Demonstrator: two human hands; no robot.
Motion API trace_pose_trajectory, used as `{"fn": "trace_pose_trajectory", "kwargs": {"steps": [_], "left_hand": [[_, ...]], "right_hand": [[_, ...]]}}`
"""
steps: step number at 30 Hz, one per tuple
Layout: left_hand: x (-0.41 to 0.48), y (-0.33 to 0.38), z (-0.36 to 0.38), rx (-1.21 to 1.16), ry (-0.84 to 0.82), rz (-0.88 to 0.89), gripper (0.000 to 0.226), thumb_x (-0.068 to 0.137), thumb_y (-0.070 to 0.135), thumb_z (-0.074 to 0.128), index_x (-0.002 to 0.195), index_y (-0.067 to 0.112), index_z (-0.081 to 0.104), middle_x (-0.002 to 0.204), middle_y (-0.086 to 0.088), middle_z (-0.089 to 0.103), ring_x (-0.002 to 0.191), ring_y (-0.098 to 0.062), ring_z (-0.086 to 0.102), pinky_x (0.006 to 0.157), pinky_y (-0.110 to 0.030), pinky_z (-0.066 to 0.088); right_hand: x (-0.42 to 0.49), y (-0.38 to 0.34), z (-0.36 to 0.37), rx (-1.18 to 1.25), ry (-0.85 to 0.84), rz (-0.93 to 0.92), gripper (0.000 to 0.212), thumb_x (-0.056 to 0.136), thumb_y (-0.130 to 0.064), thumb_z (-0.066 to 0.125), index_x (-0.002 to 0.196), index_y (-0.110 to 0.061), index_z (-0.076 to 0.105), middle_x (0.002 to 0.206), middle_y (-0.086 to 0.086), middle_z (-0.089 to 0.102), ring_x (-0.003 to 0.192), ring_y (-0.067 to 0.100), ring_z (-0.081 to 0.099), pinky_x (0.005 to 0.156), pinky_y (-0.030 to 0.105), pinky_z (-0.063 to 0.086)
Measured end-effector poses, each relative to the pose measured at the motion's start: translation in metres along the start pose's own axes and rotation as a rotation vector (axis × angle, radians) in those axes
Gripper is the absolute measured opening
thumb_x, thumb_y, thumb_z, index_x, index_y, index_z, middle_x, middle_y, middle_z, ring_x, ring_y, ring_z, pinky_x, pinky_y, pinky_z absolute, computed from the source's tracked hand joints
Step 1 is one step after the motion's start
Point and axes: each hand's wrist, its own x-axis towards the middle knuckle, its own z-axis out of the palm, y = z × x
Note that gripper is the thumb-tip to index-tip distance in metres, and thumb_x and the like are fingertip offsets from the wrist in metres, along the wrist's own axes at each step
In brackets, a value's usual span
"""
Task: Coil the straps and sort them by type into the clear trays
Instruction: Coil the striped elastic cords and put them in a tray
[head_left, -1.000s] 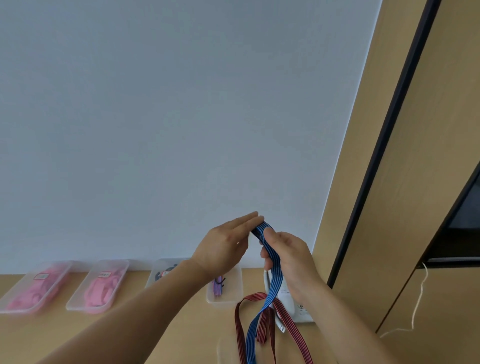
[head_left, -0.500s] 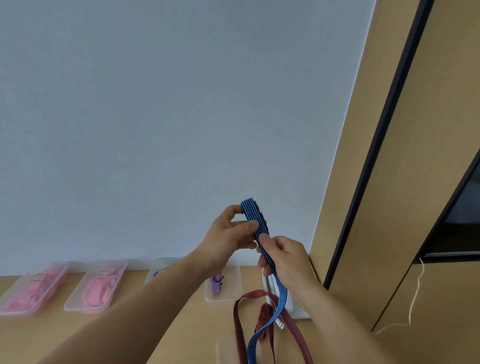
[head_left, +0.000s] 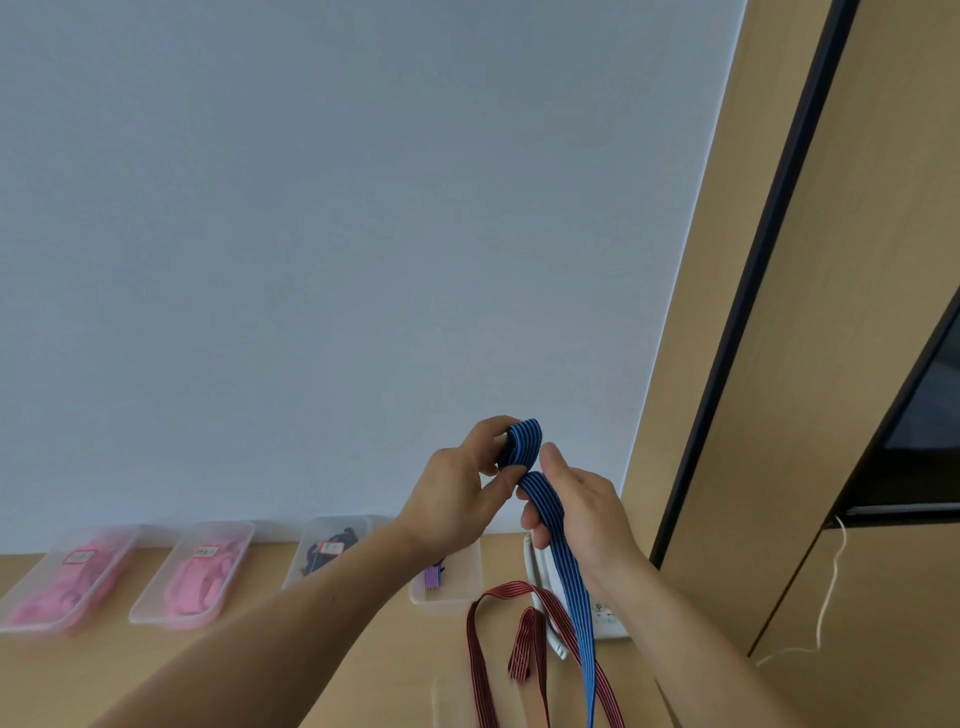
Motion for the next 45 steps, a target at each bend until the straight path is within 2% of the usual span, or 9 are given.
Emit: {"fn": "trace_pose_trajectory", "kwargs": {"steps": [6, 11, 15, 19, 24, 28, 32, 37, 45], "left_hand": [[0.001, -0.001, -0.002, 0.312, 0.039, 0.307, 0.041, 0.092, 0.015, 0.063, 0.13, 0.026, 0.05, 0.095, 0.008, 0.071, 0.073, -0.011, 0.059, 0.062, -0.026, 0.051], [-0.004, -0.011, -0.002, 0.398, 0.018, 0.5, 0.055, 0.079, -0.01, 0.071, 0.129, 0.009, 0.057, 0.124, -0.008, 0.068, 0.108, -0.023, 0.069, 0.078, -0.029, 0.06], [-0.006, -0.013, -0.004, 0.274, -0.057, 0.34, 0.045, 0.091, 0.001, 0.062, 0.134, 0.01, 0.057, 0.141, -0.003, 0.057, 0.12, -0.015, 0.061, 0.096, -0.024, 0.052], [-0.003, -0.009, -0.003, -0.131, -0.061, -0.127, 0.049, 0.095, 0.003, 0.051, 0.141, 0.018, 0.047, 0.139, 0.005, 0.058, 0.119, -0.005, 0.06, 0.103, -0.025, 0.047], [0.009, 0.01, -0.006, -0.814, -0.155, -0.618, 0.035, 0.098, 0.028, 0.051, 0.114, 0.0, 0.066, 0.107, -0.015, 0.074, 0.096, -0.03, 0.071, 0.085, -0.04, 0.057], [0.007, 0.019, -0.007, -0.902, -0.272, -0.608, 0.041, 0.098, 0.03, 0.052, 0.106, -0.008, 0.065, 0.097, -0.021, 0.066, 0.075, -0.027, 0.057, 0.081, -0.036, 0.055], [0.008, 0.021, -0.01, -0.957, -0.231, -0.575, 0.036, 0.098, 0.02, 0.052, 0.12, -0.009, 0.055, 0.118, -0.025, 0.067, 0.09, -0.034, 0.062, 0.091, -0.047, 0.053], [0.007, 0.021, -0.012, -0.948, -0.219, -0.573, 0.034, 0.094, 0.02, 0.057, 0.121, 0.0, 0.055, 0.118, -0.023, 0.068, 0.096, -0.036, 0.067, 0.091, -0.052, 0.051], [0.012, 0.014, -0.006, -0.735, -0.141, -0.487, 0.036, 0.093, 0.016, 0.064, 0.126, 0.007, 0.052, 0.107, -0.016, 0.074, 0.086, -0.027, 0.071, 0.077, -0.033, 0.056]], "right_hand": [[0.001, -0.001, -0.001, 0.016, -0.01, 0.075, 0.084, 0.067, -0.079, 0.055, 0.087, 0.001, 0.071, 0.066, 0.015, 0.067, 0.048, 0.022, 0.053, 0.048, 0.03, 0.044], [-0.001, 0.0, -0.002, 0.018, -0.032, 0.059, 0.062, 0.075, -0.068, 0.061, 0.074, -0.008, 0.076, 0.064, 0.014, 0.066, 0.047, 0.02, 0.054, 0.046, 0.028, 0.044], [-0.004, 0.001, -0.004, 0.057, -0.041, 0.05, 0.062, 0.068, -0.065, 0.066, 0.078, -0.005, 0.072, 0.062, 0.011, 0.064, 0.044, 0.018, 0.05, 0.046, 0.027, 0.043], [-0.005, 0.001, -0.006, 0.049, -0.002, 0.015, 0.061, 0.063, -0.057, 0.073, 0.084, -0.001, 0.068, 0.062, 0.007, 0.065, 0.043, 0.016, 0.049, 0.046, 0.024, 0.042], [-0.006, 0.003, -0.001, 0.001, 0.03, -0.095, 0.032, 0.08, -0.036, 0.074, 0.081, -0.004, 0.071, 0.067, 0.011, 0.07, 0.042, 0.015, 0.049, 0.045, 0.023, 0.043], [-0.006, 0.005, 0.003, -0.043, 0.046, -0.145, 0.021, 0.086, -0.027, 0.072, 0.086, -0.006, 0.071, 0.065, 0.009, 0.07, 0.043, 0.015, 0.051, 0.046, 0.027, 0.043], [-0.006, 0.002, 0.002, -0.066, 0.061, -0.142, 0.032, 0.083, -0.038, 0.071, 0.08, -0.005, 0.069, 0.067, 0.01, 0.072, 0.042, 0.014, 0.053, 0.045, 0.026, 0.041], [-0.006, 0.003, 0.002, -0.121, 0.088, -0.145, 0.04, 0.084, -0.041, 0.07, 0.069, -0.004, 0.064, 0.056, 0.007, 0.066, 0.04, 0.015, 0.05, 0.044, 0.023, 0.042], [-0.003, 0.009, -0.004, -0.147, 0.091, -0.067, 0.047, 0.092, -0.039, 0.063, 0.081, 0.006, 0.065, 0.054, 0.005, 0.063, 0.042, 0.015, 0.049, 0.047, 0.027, 0.042]]}}
